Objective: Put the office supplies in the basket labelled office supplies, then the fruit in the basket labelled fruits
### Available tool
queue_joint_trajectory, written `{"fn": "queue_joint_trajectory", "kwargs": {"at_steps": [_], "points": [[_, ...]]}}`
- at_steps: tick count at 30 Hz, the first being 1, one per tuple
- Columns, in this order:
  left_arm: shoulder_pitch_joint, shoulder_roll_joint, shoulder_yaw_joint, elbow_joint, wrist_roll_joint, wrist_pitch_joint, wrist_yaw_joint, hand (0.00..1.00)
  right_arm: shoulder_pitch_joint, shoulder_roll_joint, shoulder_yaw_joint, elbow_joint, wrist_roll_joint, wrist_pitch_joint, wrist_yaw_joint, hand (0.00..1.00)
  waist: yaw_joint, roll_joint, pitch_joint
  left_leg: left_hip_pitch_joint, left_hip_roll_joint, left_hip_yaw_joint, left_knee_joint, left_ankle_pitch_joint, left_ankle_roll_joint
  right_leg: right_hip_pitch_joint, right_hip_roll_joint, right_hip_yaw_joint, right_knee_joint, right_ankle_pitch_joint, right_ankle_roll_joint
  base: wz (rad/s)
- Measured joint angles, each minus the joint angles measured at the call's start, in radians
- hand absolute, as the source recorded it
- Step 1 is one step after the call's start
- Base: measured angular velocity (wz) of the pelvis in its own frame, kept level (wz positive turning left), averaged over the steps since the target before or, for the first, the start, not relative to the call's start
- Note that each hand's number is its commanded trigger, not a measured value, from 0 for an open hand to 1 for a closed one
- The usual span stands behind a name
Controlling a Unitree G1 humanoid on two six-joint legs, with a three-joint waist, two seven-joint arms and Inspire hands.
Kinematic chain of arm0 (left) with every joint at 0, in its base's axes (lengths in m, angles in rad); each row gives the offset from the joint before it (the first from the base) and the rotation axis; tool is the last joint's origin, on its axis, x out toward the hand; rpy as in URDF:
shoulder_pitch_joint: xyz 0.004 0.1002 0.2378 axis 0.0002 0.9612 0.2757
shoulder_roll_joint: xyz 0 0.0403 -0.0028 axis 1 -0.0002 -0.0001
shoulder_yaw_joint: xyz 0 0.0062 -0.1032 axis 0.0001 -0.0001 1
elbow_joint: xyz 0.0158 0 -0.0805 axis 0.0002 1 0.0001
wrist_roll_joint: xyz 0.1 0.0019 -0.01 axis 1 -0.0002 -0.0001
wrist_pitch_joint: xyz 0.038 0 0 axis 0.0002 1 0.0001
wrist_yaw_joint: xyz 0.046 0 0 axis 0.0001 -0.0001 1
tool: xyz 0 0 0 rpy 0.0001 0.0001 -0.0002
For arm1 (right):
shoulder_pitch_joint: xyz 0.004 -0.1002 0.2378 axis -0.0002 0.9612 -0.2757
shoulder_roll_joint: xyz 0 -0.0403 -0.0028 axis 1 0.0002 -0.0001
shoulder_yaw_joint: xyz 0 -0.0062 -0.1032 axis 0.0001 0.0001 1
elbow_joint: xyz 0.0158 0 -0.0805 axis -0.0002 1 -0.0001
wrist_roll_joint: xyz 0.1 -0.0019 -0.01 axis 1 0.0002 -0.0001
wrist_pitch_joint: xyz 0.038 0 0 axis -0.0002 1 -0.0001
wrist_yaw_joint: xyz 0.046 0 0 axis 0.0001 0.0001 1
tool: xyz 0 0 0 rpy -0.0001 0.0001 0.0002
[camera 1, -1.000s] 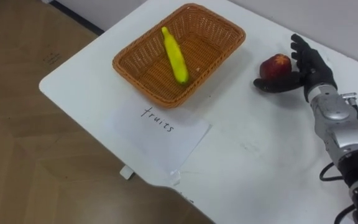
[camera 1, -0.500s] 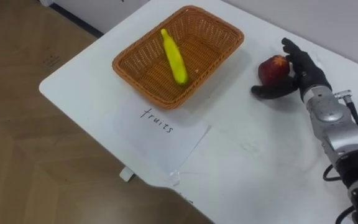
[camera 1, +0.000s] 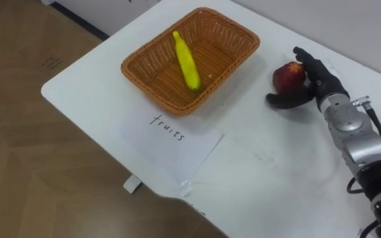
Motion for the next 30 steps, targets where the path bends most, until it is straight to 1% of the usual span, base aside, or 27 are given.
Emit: {"fn": "queue_joint_trajectory", "kwargs": {"at_steps": [4,8,11,18,21,23,24,25,27,30], "points": [[-0.001,0.005,0.000,0.000,0.000,-0.005,0.000,0.00,-0.011,-0.016,0.000,0.003,-0.025,-0.001,-0.017,1.00,-0.001,-0.002,0.0008,0.001,0.001,0.000,-0.003,0.000,0.000,0.000,0.000,0.000,0.000,0.000,0.000,0.00],[-0.003,0.012,-0.001,0.000,0.000,-0.017,0.000,0.00,-0.020,-0.028,0.001,0.013,-0.039,-0.002,-0.026,1.00,0.000,-0.008,0.0008,0.002,0.001,0.002,-0.005,0.000,0.000,0.000,0.001,0.001,-0.005,0.000,0.000,0.00],[-0.003,0.018,-0.001,0.000,0.000,-0.017,0.000,0.00,-0.021,-0.029,0.003,0.013,-0.067,-0.001,-0.024,1.00,0.001,-0.013,0.0014,0.005,0.001,0.009,-0.006,0.000,0.000,0.003,0.001,0.001,-0.008,0.000,0.000,0.00],[-0.002,0.024,0.000,-0.016,0.000,-0.018,-0.003,0.00,-0.021,-0.029,0.002,0.009,-0.066,-0.001,0.009,1.00,-0.005,-0.019,0.0009,0.020,0.003,0.014,-0.019,0.000,0.000,0.011,0.002,0.003,-0.008,0.000,0.000,-0.01],[-0.002,0.035,0.002,-0.020,0.000,-0.022,-0.016,0.00,-0.021,-0.029,0.001,0.006,-0.065,0.001,0.024,1.00,-0.009,-0.023,0.0010,0.023,0.003,0.013,-0.020,0.001,0.000,0.014,0.001,0.003,-0.009,0.000,0.000,0.00],[0.001,0.045,0.005,-0.020,-0.002,-0.021,-0.024,0.00,-0.021,-0.029,0.001,-0.003,-0.065,0.022,0.040,1.00,-0.009,-0.026,0.0007,0.029,0.003,0.013,-0.021,0.000,0.000,0.021,0.001,0.003,-0.009,0.000,0.000,0.00],[0.002,0.047,0.008,-0.020,-0.002,-0.019,-0.034,0.00,-0.021,-0.029,0.001,-0.007,-0.065,0.026,0.049,1.00,-0.009,-0.027,0.0004,0.033,0.004,0.013,-0.022,0.000,0.000,0.024,0.001,0.003,-0.009,0.000,0.000,0.00],[0.003,0.047,0.010,-0.020,-0.001,-0.018,-0.038,0.00,-0.021,-0.029,0.001,-0.007,-0.065,0.028,0.054,1.00,-0.011,-0.027,0.0001,0.036,0.003,0.013,-0.023,0.000,0.000,0.027,0.002,0.003,-0.010,0.000,0.000,0.06],[0.007,0.049,0.018,-0.009,0.005,-0.015,-0.041,0.00,-0.020,-0.029,0.001,-0.017,-0.071,0.045,0.070,1.00,-0.023,-0.028,-0.0003,0.052,0.001,0.008,-0.024,0.000,0.000,0.051,0.003,-0.001,-0.022,0.000,0.001,0.10],[0.007,0.049,0.033,0.005,0.008,-0.008,-0.042,0.00,-0.020,-0.029,0.001,-0.061,-0.102,0.055,0.076,1.00,-0.031,-0.029,-0.0020,0.058,0.001,0.010,-0.023,0.000,0.000,0.059,0.004,-0.001,-0.024,0.000,0.001,0.00]]}}
